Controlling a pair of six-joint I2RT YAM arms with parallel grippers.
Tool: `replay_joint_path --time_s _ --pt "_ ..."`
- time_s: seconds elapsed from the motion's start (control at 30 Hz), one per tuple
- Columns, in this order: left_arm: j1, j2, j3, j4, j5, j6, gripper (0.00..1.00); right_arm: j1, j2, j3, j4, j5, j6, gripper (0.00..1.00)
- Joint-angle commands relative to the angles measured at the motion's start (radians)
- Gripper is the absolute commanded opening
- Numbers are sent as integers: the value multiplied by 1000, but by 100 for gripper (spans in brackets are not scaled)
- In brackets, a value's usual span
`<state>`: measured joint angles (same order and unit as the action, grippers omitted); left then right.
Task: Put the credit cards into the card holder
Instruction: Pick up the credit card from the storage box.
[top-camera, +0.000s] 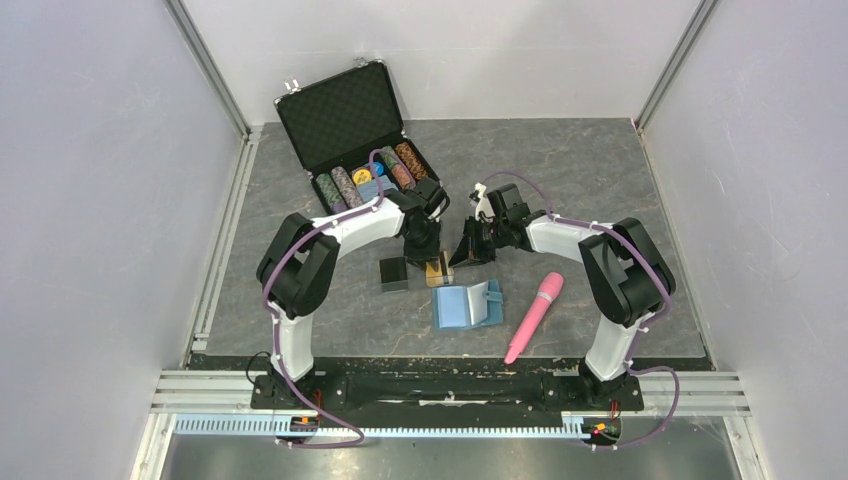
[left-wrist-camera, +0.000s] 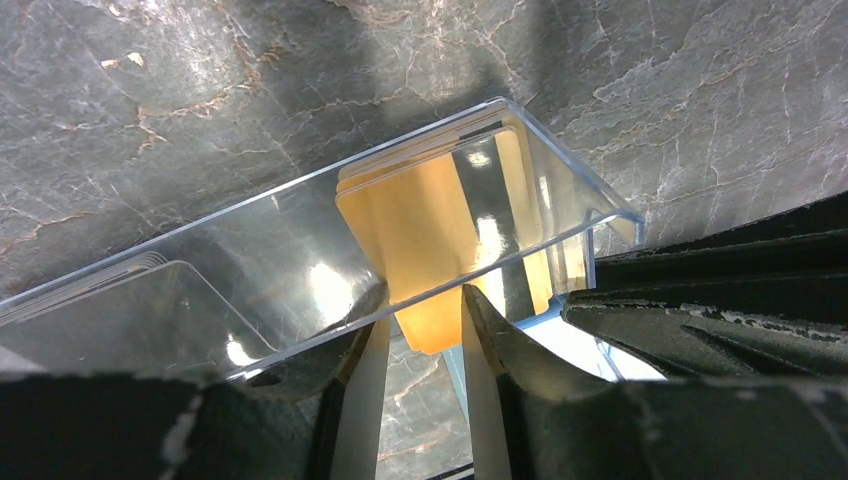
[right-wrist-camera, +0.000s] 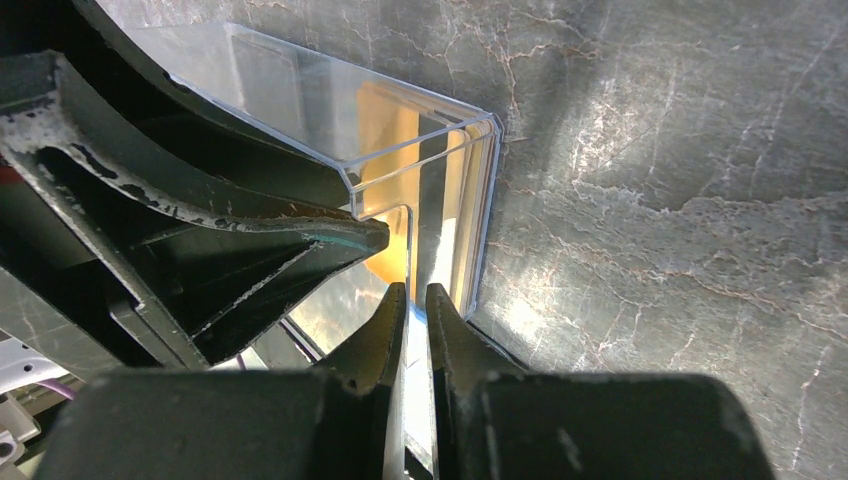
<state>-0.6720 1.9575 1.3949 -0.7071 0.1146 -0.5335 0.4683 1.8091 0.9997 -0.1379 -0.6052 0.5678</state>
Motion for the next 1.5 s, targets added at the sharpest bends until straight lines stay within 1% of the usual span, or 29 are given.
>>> replay_joint_path --time_s 0.0,0.1,0.23,0.37,0.5,0.6,0.67,0.83,1.03,1.1,1.3,1.47 --pt "-5 3 30 3 0 41 39 5 -27 -3 12 -54 0 0" --pt "-6 -27 24 11 -9 40 41 5 -28 -3 11 -54 -2 0" --pt "-6 -90 -14 41 -54 38 51 6 -26 -3 14 -56 -2 0" --pt "-6 -103 -51 46 -81 34 52 6 -23 -8 15 -59 -3 0" --pt "-5 -73 -69 46 -68 26 50 6 -22 -7 17 -61 -2 0" --pt "-6 -38 -71 59 -31 28 46 6 -21 -5 17 -62 -2 0" --pt "-9 -24 -73 80 -2 25 42 5 -19 -4 16 -62 -2 0" --pt "-16 -16 -46 102 51 13 22 6 -21 -6 17 -62 -2 0" --pt "-18 -27 -33 103 54 11 4 6 -20 -2 17 -64 0 0" --pt "-20 -35 -29 87 41 15 2 6 -22 -4 17 -64 0 0" --pt "-27 -32 1 36 12 50 2 6 -21 -5 17 -64 -2 0" --pt "-34 -42 14 36 12 44 2 6 -22 -7 17 -65 -2 0"
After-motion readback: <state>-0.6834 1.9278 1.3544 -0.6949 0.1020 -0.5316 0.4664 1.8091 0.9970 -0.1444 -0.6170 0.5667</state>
